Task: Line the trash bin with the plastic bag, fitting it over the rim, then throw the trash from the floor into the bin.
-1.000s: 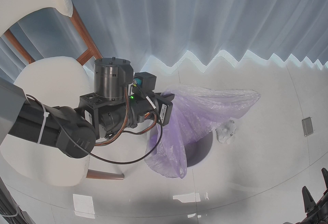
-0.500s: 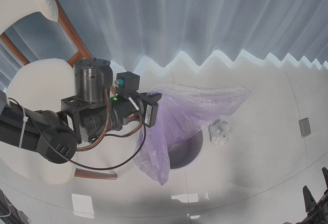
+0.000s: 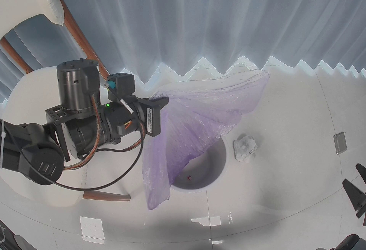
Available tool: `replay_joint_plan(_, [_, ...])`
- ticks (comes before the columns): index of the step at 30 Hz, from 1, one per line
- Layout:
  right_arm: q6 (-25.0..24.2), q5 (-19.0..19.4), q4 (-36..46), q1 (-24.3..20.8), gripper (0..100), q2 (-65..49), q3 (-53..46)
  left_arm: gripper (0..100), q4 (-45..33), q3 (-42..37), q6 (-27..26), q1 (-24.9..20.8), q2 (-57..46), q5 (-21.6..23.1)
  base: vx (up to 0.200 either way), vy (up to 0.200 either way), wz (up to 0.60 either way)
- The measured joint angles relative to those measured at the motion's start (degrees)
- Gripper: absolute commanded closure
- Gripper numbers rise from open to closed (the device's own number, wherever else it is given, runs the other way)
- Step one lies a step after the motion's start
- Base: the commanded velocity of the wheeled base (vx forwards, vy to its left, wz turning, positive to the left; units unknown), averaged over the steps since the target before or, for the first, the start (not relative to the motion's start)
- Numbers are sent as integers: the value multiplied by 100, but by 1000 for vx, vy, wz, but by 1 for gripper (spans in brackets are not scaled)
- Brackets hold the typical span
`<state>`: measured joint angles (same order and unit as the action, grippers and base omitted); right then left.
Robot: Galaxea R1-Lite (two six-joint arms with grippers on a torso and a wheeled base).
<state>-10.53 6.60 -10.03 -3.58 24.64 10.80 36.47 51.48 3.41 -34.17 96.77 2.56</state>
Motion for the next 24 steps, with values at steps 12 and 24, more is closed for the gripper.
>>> replay_joint_plan(12, [-586,432,-279,-322,0,3285,1353,100,22,-645,-562,151,-625,110,0,0,0])
replay_joint_plan(24, [-363,530,-2198,-584,0,5706,1574,100,37,-937,-962,234,-956,215,0,0,0])
